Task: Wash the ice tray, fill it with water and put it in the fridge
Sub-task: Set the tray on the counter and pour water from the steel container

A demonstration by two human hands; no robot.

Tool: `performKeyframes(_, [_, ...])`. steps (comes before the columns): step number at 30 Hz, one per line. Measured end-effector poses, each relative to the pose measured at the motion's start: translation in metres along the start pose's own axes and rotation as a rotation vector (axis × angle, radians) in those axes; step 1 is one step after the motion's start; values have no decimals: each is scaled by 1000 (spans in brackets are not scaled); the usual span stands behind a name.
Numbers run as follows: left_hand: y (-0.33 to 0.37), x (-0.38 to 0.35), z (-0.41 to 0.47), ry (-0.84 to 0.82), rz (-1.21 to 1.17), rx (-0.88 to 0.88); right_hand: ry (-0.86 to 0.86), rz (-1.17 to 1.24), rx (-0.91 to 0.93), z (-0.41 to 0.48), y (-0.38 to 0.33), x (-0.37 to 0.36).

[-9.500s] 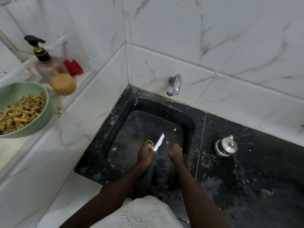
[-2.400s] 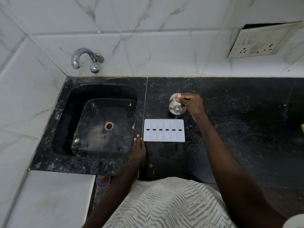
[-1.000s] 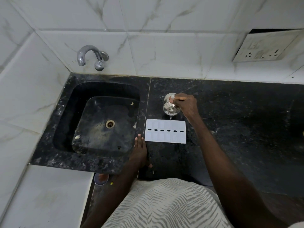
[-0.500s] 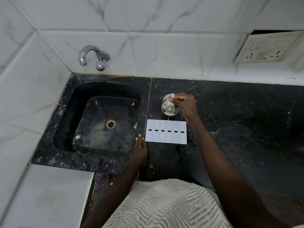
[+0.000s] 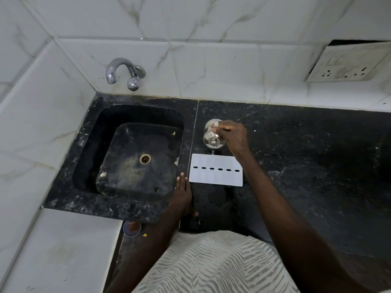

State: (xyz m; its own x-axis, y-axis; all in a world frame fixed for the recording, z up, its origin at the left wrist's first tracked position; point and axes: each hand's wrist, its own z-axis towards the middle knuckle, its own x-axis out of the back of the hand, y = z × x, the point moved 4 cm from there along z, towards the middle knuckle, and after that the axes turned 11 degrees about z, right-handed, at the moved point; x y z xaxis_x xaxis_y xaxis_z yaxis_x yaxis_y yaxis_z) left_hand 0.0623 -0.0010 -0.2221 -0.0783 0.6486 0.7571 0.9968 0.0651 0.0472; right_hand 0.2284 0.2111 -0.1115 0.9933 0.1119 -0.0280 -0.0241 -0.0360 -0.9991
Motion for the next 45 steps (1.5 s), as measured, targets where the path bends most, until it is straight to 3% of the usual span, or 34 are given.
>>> performKeyframes(20, [1, 0, 0, 3, -24, -1, 72, 60, -11, 7, 4, -4])
performKeyframes(45, [1, 2, 0, 2, -25, -13, -42, -18, 143, -2, -7, -37])
